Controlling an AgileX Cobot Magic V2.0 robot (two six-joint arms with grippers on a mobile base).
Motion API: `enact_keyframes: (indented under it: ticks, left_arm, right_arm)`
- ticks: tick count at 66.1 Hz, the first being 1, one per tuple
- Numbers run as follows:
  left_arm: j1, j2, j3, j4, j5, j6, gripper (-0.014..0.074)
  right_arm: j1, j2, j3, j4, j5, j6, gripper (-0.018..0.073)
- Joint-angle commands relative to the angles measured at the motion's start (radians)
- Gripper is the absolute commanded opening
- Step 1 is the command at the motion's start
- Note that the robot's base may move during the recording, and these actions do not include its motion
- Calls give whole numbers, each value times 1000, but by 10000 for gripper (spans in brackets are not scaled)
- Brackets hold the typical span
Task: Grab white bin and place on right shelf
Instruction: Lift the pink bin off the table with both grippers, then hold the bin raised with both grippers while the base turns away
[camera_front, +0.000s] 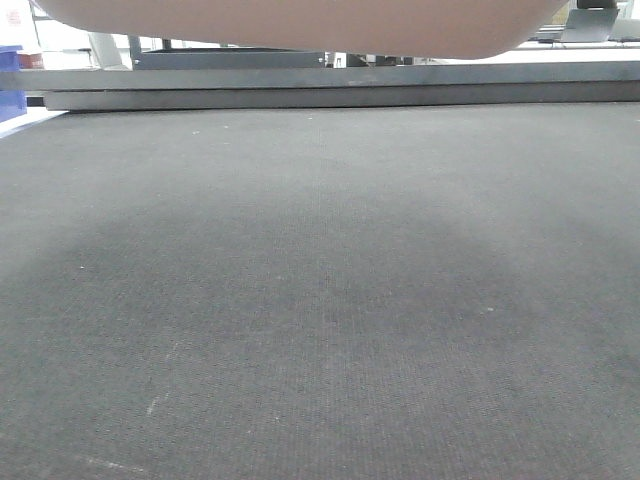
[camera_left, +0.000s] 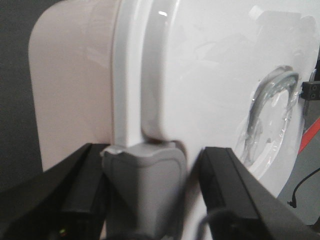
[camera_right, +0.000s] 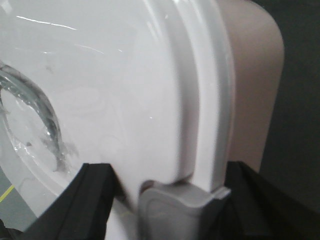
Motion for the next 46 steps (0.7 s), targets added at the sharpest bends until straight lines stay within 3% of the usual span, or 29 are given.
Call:
enact_keyframes:
  ticks: [1,46]
  left_arm:
    - [-23,-14,-33,-220,70,2,238]
    - [-23,-14,-33,-220,70,2,238]
  right_arm:
    - [21,-19,-37,245,130,-16,464]
    - [21,-19,-37,245,130,-16,437]
